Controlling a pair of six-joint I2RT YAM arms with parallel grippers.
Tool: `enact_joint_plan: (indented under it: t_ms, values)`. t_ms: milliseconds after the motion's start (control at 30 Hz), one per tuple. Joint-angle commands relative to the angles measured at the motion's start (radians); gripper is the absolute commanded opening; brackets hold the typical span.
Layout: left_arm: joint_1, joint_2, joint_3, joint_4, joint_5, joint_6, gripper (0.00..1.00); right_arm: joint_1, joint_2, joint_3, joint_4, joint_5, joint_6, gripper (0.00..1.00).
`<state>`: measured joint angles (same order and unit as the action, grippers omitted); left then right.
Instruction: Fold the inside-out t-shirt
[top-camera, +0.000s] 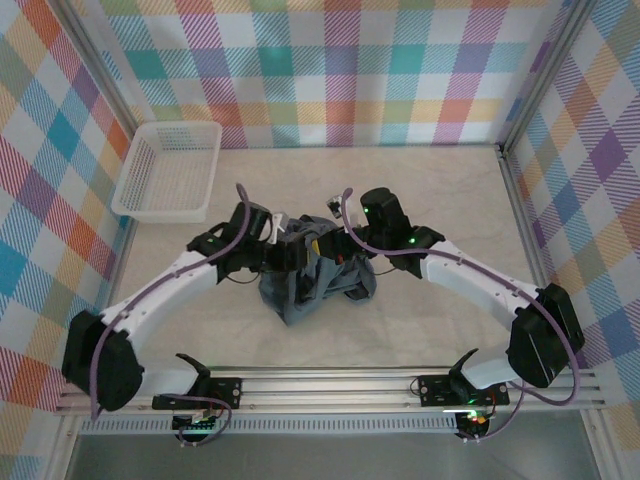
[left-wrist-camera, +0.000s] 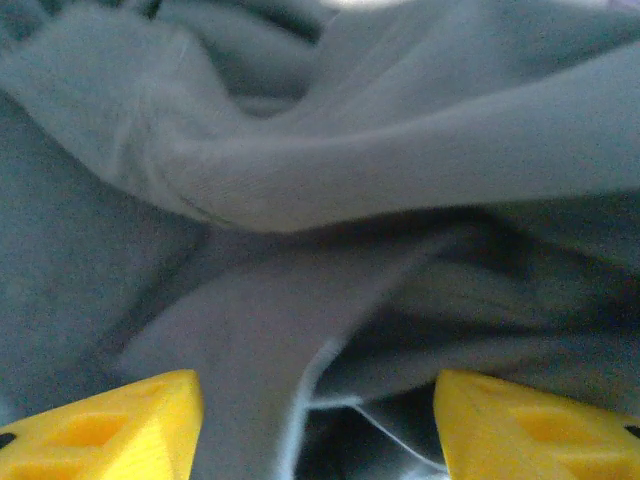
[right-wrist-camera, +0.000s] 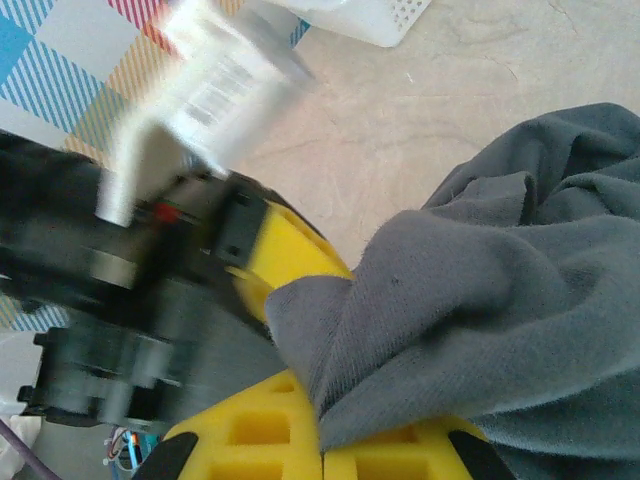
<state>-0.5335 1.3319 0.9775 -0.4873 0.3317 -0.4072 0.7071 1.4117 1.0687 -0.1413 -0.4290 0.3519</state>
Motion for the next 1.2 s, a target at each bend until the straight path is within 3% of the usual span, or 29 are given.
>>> enact_joint_plan:
  t_ms: [0,33,67,167,233,367,467,533,600,667,800,900,1067,1133,1167]
  values:
    - [-0.003,0.060,0.007,0.122,0.007,0.036,0.65,-0.003,-0.006,0.042,-0.011,-0.025,0.006,0.00]
    - [-0.002,0.084,0.020,0.119,-0.008,0.043,0.62,-0.003,-0.008,0.042,-0.017,-0.026,0.009,0.00]
    - [-0.002,0.106,0.042,0.100,-0.035,0.051,0.51,-0.004,-0.013,0.042,-0.022,-0.016,0.013,0.00]
    - [0.019,0.096,0.087,0.086,-0.043,0.053,0.00,-0.022,-0.028,0.027,-0.055,0.012,0.022,0.00]
    - [0.064,0.043,0.099,0.118,0.045,-0.002,0.00,-0.053,-0.041,-0.022,-0.052,0.004,0.034,0.00]
    - [0.146,-0.064,0.114,0.335,0.328,-0.200,0.00,-0.151,-0.039,-0.234,0.062,-0.025,0.084,0.00]
    - [0.142,-0.067,0.167,0.346,0.438,-0.205,0.00,-0.173,-0.015,-0.286,0.080,-0.121,0.083,0.14]
    - [0.141,-0.066,0.172,0.322,0.457,-0.174,0.00,-0.173,-0.036,-0.251,0.026,-0.142,0.075,0.28]
    - [0.139,-0.062,0.168,0.269,0.453,-0.132,0.00,-0.173,-0.106,-0.233,-0.003,-0.065,0.061,0.44]
    - [0.139,-0.055,0.159,0.259,0.456,-0.124,0.00,-0.169,-0.184,-0.244,0.013,0.029,0.028,0.54]
    - [0.130,-0.045,0.165,0.271,0.448,-0.141,0.00,-0.117,-0.264,-0.275,0.104,0.203,-0.189,0.65]
    - [0.120,-0.030,0.191,0.253,0.433,-0.141,0.00,-0.069,-0.243,-0.285,0.244,0.305,-0.356,0.86]
    - [0.104,-0.002,0.222,0.236,0.430,-0.140,0.00,-0.057,-0.067,-0.171,0.323,0.223,-0.498,0.88]
    - [0.104,0.008,0.248,0.219,0.416,-0.120,0.00,-0.057,-0.012,-0.106,0.288,0.117,-0.499,0.82]
    - [0.105,0.015,0.268,0.173,0.406,-0.101,0.00,-0.057,0.007,-0.080,0.278,0.072,-0.477,0.74]
